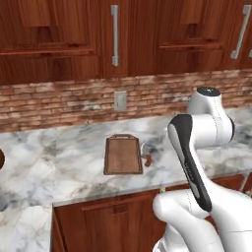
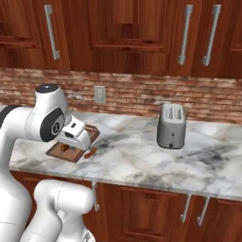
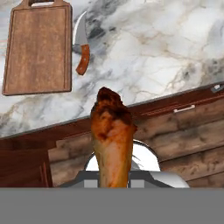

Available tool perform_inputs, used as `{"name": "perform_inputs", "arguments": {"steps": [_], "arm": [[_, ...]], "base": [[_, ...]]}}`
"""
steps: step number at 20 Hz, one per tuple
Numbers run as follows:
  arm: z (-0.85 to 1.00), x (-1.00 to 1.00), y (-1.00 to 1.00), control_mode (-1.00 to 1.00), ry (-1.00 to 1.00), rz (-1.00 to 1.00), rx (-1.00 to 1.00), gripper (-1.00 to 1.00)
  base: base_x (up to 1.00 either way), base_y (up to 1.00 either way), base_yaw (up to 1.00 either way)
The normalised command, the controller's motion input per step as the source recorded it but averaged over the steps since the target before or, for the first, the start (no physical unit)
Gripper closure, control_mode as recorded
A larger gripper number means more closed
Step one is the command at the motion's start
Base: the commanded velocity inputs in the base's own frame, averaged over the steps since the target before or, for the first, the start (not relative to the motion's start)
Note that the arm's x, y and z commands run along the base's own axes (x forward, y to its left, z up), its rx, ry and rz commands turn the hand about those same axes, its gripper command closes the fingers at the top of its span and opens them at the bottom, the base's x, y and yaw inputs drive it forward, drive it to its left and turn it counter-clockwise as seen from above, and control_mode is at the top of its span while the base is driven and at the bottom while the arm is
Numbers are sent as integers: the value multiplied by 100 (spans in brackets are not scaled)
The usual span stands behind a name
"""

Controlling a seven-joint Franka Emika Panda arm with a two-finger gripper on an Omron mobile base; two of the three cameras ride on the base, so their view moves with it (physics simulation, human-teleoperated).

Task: Retrieve the chicken drumstick from the fridge and place it on the cutting board.

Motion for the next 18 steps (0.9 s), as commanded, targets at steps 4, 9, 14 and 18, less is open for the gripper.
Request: {"name": "perform_inputs", "arguments": {"steps": [4, 9, 14, 18], "arm": [[0, 0, 0, 100, 0, 0, 0, 100], [0, 0, 0, 100, 0, 0, 0, 100], [0, 0, 0, 100, 0, 0, 0, 100], [-3, 5, -1, -100, -1, 3, 0, 100]], "base": [[49, 66, 14], [35, 58, 15], [7, 25, 2], [0, 1, 0]]}}
